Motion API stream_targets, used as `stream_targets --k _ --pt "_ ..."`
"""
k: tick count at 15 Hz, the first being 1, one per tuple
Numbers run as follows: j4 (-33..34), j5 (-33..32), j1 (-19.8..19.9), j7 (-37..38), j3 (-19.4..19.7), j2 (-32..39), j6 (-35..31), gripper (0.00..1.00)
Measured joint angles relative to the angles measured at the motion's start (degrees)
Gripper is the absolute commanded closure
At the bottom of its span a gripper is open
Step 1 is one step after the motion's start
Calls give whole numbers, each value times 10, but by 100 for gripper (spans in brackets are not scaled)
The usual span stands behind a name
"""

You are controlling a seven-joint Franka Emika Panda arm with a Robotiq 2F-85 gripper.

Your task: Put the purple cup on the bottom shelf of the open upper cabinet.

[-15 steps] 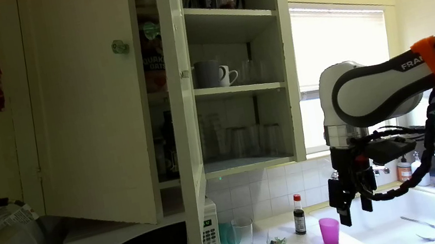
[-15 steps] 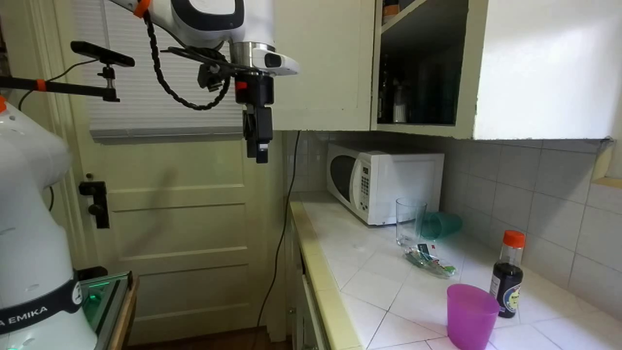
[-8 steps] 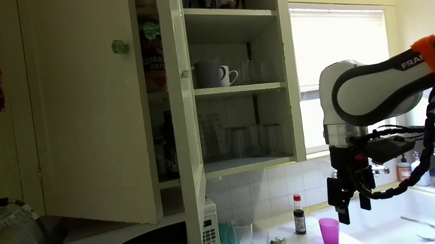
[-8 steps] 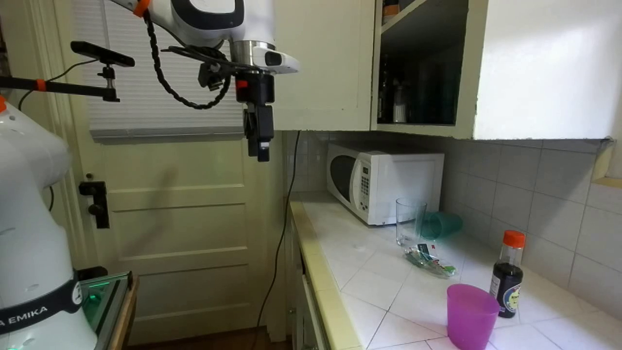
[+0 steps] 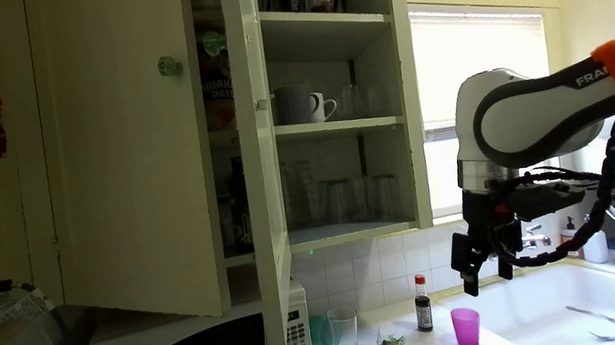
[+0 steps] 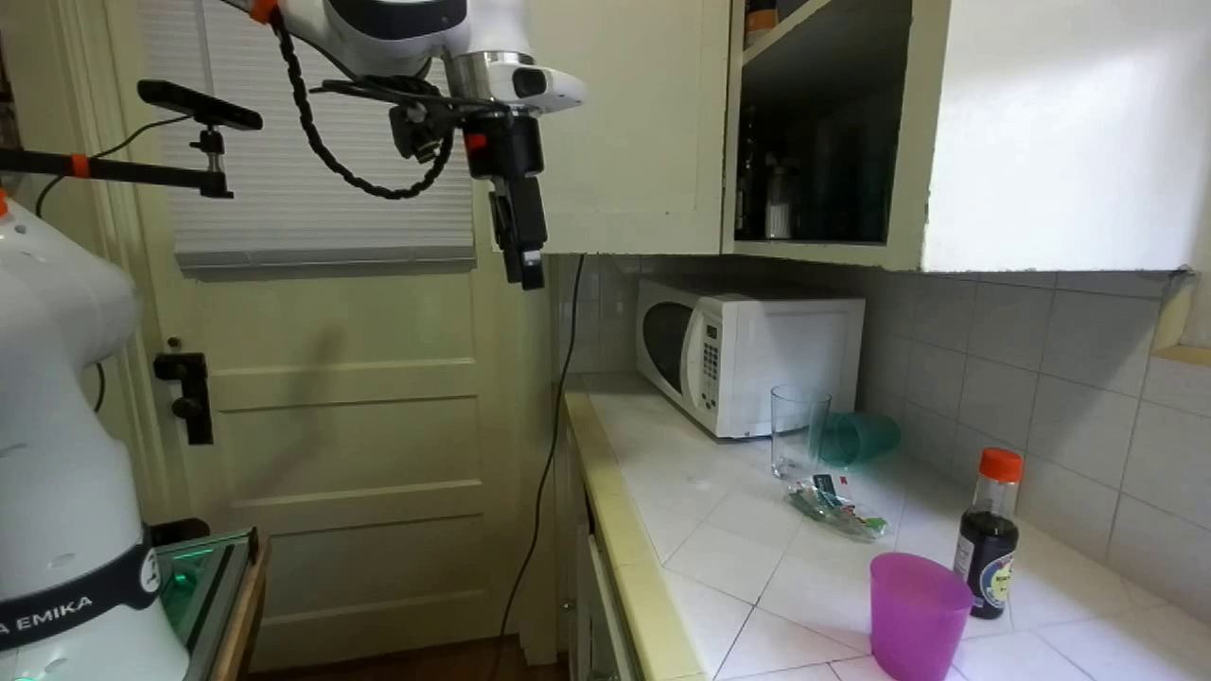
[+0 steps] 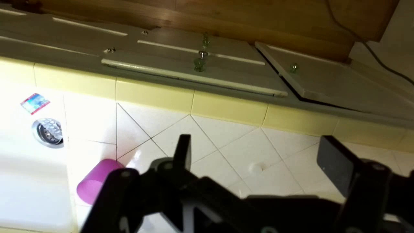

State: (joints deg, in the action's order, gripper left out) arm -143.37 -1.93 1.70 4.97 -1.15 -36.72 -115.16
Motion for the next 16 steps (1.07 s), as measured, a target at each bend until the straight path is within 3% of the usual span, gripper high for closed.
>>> stream_targets --k 4,9,16 --pt "-32 -38 22 -25 20 4 -99 0" --pt "-44 -125 62 -97 54 38 -173 0" --pt "-36 -134 69 -113 59 57 -185 0"
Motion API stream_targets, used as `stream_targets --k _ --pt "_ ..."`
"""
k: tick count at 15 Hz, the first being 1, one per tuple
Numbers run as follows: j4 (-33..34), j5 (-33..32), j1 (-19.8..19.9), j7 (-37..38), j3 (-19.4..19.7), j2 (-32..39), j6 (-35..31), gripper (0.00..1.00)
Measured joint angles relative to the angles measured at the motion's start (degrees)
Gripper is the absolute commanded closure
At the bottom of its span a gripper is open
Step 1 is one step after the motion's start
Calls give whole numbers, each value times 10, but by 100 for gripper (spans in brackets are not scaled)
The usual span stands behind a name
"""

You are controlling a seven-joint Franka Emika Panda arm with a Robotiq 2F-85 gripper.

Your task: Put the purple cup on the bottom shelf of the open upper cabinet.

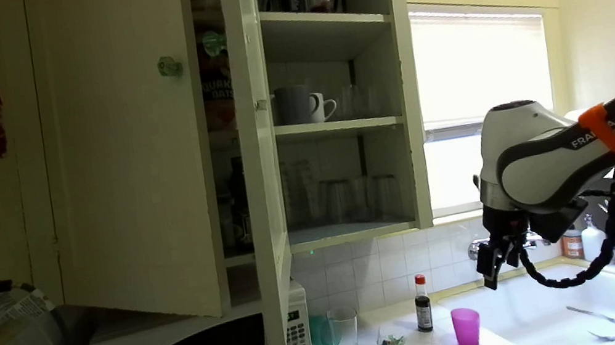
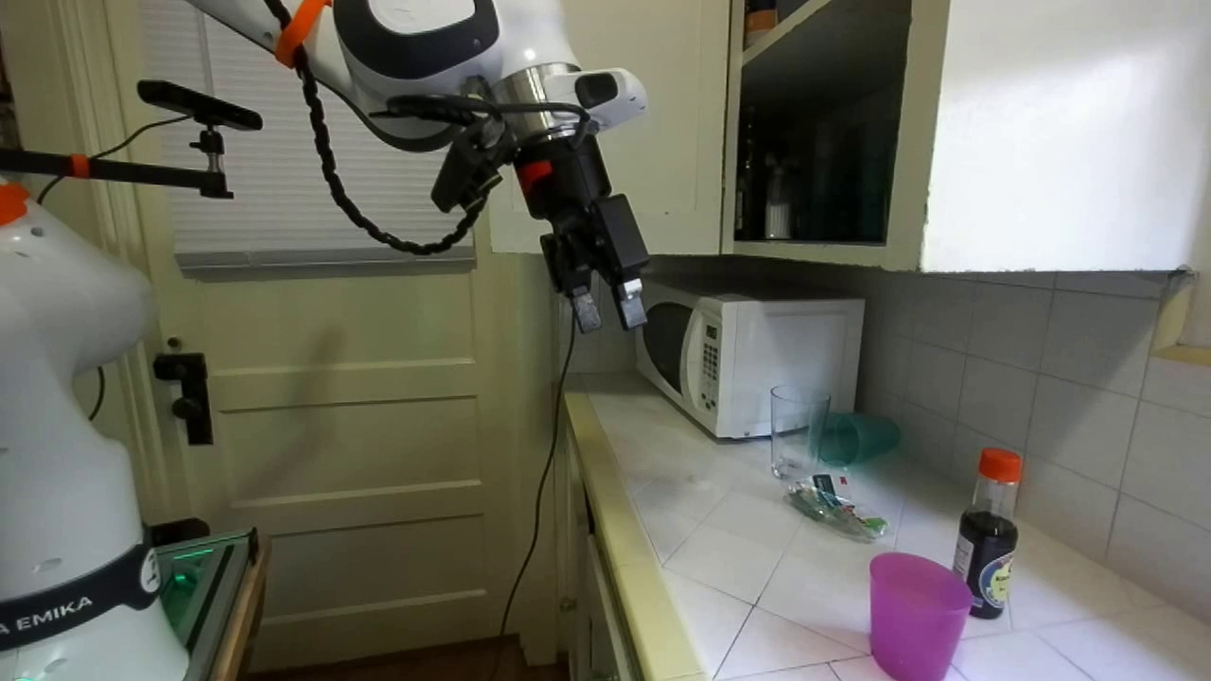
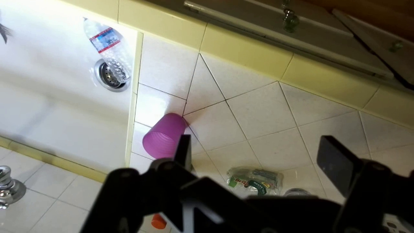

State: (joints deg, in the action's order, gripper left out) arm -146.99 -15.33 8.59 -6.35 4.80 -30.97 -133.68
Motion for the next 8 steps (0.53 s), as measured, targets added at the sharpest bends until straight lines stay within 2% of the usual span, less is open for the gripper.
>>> stream_targets --k 5,8 --pt "5 -4 6 21 -4 9 -14 0" --pt "41 -17 16 64 -14 79 -92 0"
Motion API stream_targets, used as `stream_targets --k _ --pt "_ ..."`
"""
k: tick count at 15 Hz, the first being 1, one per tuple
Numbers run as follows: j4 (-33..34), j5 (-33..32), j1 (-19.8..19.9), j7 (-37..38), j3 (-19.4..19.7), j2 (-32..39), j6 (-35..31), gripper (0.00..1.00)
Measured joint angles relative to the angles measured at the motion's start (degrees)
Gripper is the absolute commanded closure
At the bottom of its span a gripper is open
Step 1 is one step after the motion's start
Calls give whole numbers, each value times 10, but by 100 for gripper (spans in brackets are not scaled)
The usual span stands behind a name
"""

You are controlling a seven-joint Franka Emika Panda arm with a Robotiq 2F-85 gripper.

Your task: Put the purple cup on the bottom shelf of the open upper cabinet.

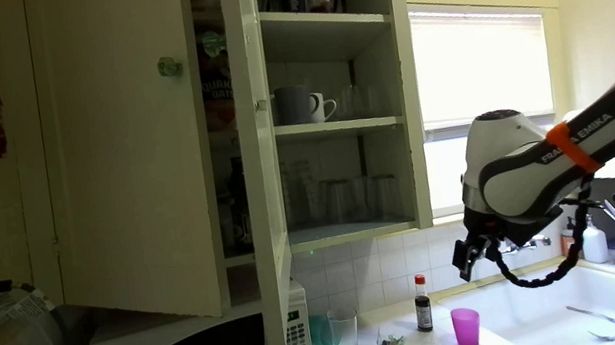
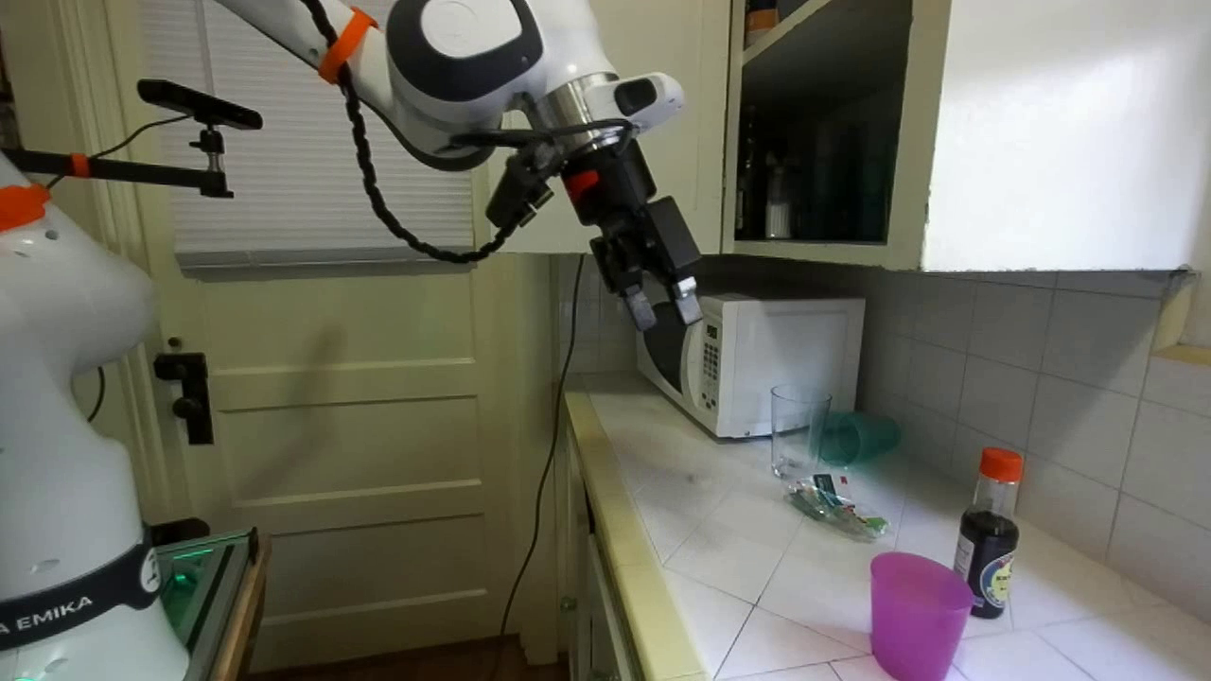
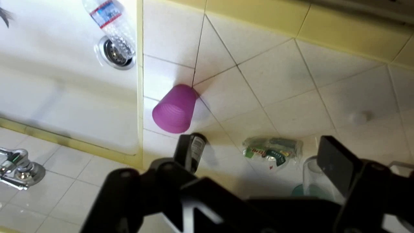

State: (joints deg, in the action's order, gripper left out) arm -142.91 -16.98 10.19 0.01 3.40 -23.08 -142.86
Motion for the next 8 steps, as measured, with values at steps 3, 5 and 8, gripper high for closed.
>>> stream_targets --k 3,5,8 --pt "69 -40 5 8 -8 107 -51 0" --pt "121 -75 6 8 -7 175 -60 0" --pt "177 -117 3 10 -1 254 -60 0"
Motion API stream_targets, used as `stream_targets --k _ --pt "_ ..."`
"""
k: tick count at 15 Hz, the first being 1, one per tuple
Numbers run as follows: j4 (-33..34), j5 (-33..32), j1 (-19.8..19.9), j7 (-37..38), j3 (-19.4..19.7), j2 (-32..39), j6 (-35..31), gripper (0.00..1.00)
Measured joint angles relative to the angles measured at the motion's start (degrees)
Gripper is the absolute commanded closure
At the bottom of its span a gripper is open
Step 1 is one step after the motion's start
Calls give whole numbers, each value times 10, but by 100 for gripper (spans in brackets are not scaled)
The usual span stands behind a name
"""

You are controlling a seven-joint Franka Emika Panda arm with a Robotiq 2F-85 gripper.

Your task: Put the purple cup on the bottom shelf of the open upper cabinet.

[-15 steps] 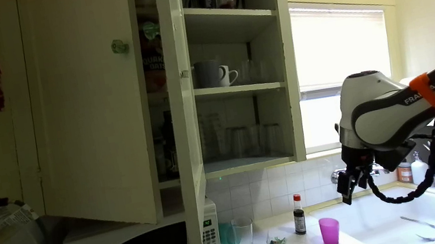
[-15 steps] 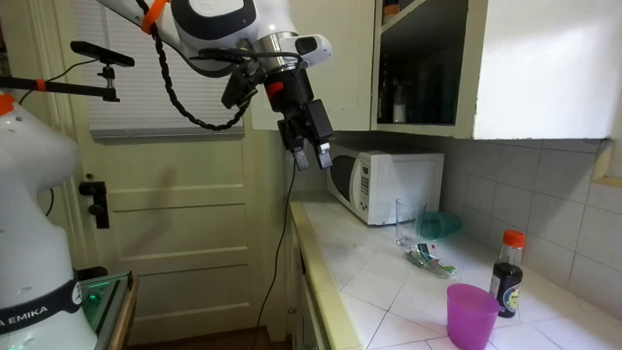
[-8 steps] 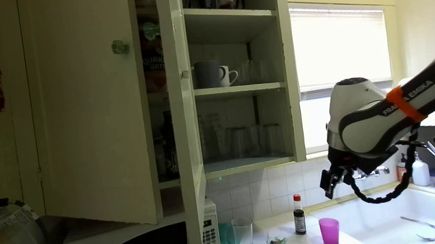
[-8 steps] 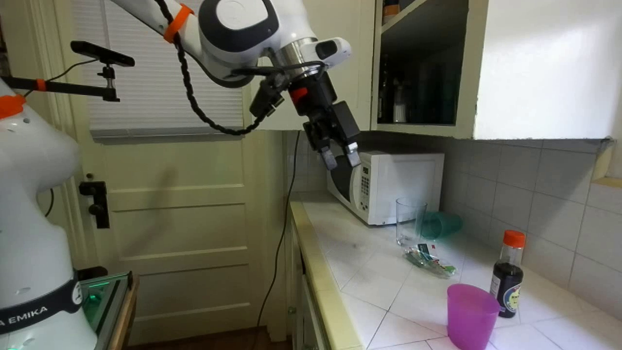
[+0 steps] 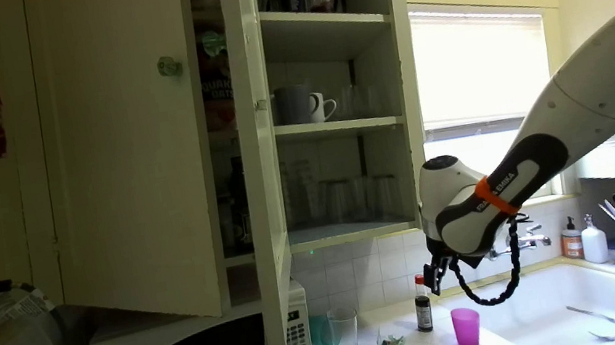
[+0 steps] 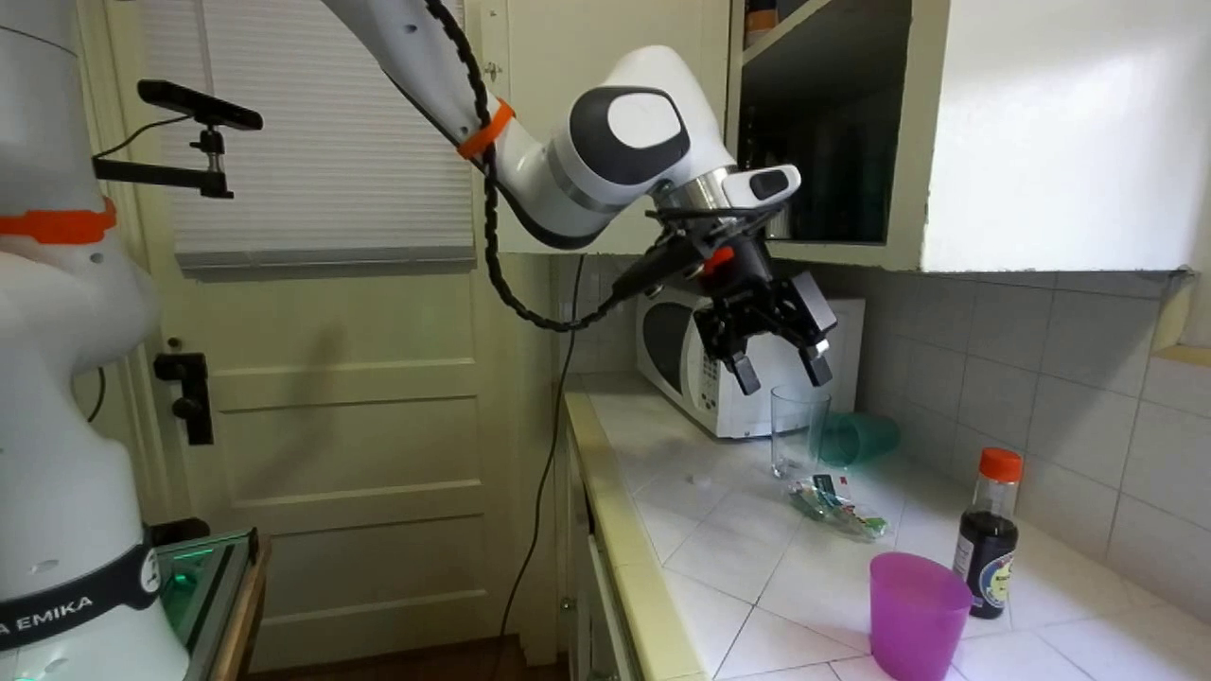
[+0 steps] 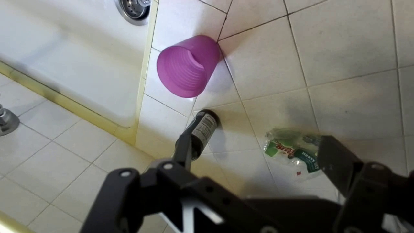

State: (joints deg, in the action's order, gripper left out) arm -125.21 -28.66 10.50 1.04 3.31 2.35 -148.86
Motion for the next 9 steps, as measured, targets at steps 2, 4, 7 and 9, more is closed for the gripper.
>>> stream_targets --k 2,4,7,9 --pt "18 -4 -8 0 6 42 0 0" --pt "27 -3 -19 4 13 74 2 0" --pt "36 16 -27 5 15 103 8 0" --pt "39 18 -29 5 17 106 8 0"
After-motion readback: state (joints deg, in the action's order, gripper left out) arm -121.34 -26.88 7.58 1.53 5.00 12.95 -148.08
